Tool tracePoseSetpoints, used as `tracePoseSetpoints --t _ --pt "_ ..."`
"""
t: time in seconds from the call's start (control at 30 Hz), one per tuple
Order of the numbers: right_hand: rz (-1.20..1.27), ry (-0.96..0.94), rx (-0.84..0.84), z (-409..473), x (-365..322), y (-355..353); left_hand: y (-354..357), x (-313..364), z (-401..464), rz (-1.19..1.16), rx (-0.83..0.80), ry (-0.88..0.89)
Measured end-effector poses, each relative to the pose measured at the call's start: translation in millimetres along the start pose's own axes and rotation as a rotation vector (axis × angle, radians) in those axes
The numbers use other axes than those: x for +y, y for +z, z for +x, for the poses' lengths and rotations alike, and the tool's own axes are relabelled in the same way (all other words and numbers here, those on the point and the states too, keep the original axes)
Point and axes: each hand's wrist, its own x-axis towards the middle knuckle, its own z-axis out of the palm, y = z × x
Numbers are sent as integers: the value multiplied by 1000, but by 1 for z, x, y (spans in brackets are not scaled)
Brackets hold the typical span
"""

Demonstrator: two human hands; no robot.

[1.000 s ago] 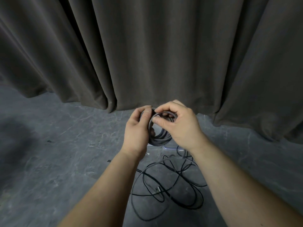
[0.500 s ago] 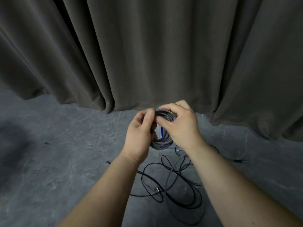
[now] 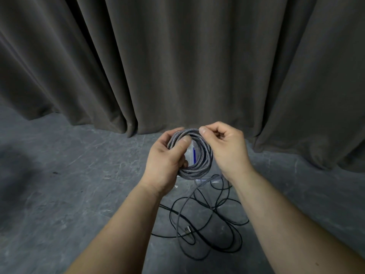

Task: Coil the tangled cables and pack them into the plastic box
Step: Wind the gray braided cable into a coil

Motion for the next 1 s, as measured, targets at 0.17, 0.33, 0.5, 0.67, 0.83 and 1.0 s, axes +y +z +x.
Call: tracePoseSetpoints --t 0.17,0.33,0.5,0.67,0.83,1.0 --pt "-231 17 -250 -6 -3 2 -5 3 8 -76 103 24" --pt "-330 30 -333 -10 -1 2 -7 2 8 -112 117 29" --pt "-349 -32 -173 -11 5 7 -4 -4 9 -59 162 28" --pt "-293 -7 -96 -13 12 14 -4 -5 10 -40 176 -7" --pt "-149 13 -184 -11 8 12 -5 2 10 -184 155 -42" --pt "-57 72 -299 -11 2 12 -6 4 9 -182 131 -35"
